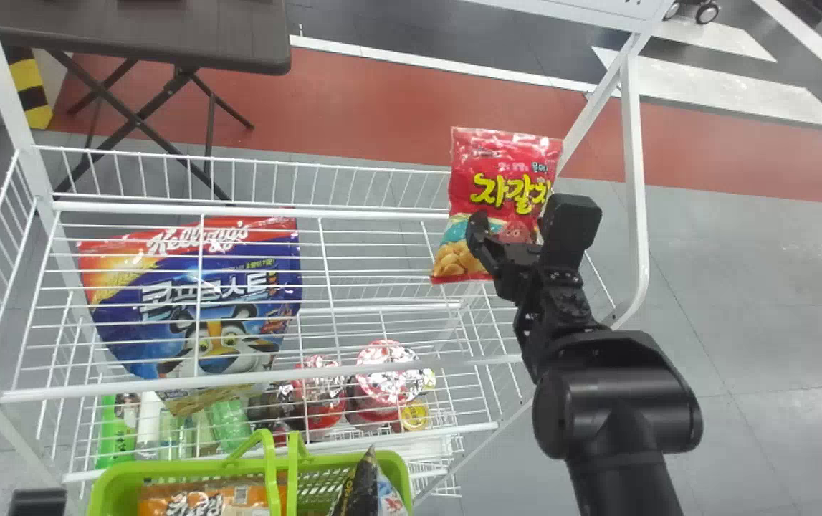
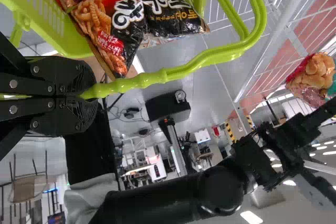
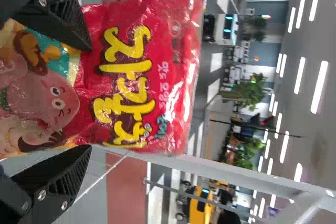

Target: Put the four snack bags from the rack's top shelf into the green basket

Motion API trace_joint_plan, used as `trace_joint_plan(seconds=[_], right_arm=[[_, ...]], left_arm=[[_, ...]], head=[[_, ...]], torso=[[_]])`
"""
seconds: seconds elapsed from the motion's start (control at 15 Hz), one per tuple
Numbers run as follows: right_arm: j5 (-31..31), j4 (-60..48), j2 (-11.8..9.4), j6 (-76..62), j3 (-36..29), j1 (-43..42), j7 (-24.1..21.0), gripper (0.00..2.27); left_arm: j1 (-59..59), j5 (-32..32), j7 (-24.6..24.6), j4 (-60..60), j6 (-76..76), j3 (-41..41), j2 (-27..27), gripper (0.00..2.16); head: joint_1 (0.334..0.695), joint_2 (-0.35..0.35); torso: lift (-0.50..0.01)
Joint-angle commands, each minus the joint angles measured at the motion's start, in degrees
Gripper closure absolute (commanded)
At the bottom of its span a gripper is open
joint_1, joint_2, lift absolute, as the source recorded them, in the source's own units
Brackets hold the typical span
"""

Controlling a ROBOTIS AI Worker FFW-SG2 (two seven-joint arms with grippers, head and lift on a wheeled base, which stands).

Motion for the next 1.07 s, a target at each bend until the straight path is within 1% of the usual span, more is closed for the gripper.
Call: trace_joint_plan(seconds=[0.0, 0.07, 0.13, 0.27, 0.33, 0.53, 0.6, 0.73, 0.87, 0.93, 1.0], right_arm=[[-0.6, 0.3, -0.1, 4.3, -1.0, -0.6, 1.0, 1.89], [-0.9, 0.1, 0.0, 4.3, -1.4, -0.4, 2.9, 2.06], [-1.0, -0.3, 0.0, 3.6, -1.6, 0.2, 4.2, 2.13], [-1.4, -2.1, 0.0, 1.5, -2.2, 2.2, 4.3, 2.14], [-1.6, -4.3, 0.1, 1.3, -2.3, 3.6, 5.1, 2.16], [-2.3, -14.4, 0.3, 1.7, -2.4, 9.6, 5.9, 2.16], [-3.8, -19.1, 0.3, 3.4, -2.4, 12.0, 6.4, 2.16], [-6.3, -27.8, 0.4, 8.2, -2.5, 16.9, 7.6, 2.16], [-9.3, -37.7, 0.7, 16.3, -2.9, 23.2, 9.4, 2.16], [-11.0, -42.3, 1.3, 21.9, -3.3, 26.1, 10.6, 2.16], [-14.0, -45.4, 1.5, 31.0, -4.4, 27.3, 12.4, 2.16]], left_arm=[[0.0, -0.2, 0.0, -0.1, 0.9, -0.1, 0.0, 2.15], [0.0, -0.2, 0.0, -0.1, 1.0, -0.1, 0.0, 2.15], [0.0, -0.3, 0.0, -0.2, 1.2, -0.2, 0.0, 2.14], [0.0, -0.4, 0.0, -0.3, 1.2, -0.2, 0.0, 2.15], [0.1, -0.4, -0.1, -0.3, 1.2, -0.2, 0.0, 2.15], [0.1, -0.5, 0.0, -0.3, 1.2, -0.3, -0.2, 2.14], [0.1, -0.5, 0.0, -0.3, 1.2, -0.3, -0.2, 2.14], [0.1, -0.5, 0.0, -0.3, 1.2, -0.3, -0.1, 2.14], [0.0, -0.4, -0.1, -0.3, 1.2, -0.2, 0.0, 2.15], [0.0, -0.4, -0.1, -0.3, 1.2, -0.1, 0.0, 2.15], [0.0, -0.3, -0.3, -0.2, 1.2, 0.0, -0.1, 2.15]], head=[[0.695, -0.35], [0.695, -0.35], [0.695, -0.35], [0.695, -0.35], [0.695, -0.35], [0.695, -0.35], [0.695, -0.35], [0.695, -0.35], [0.695, -0.35], [0.695, -0.35], [0.695, -0.35]], torso=[[0.0], [0.0], [0.0], [0.0], [0.0], [0.0], [0.0], [0.0], [0.0], [0.0], [0.0]])
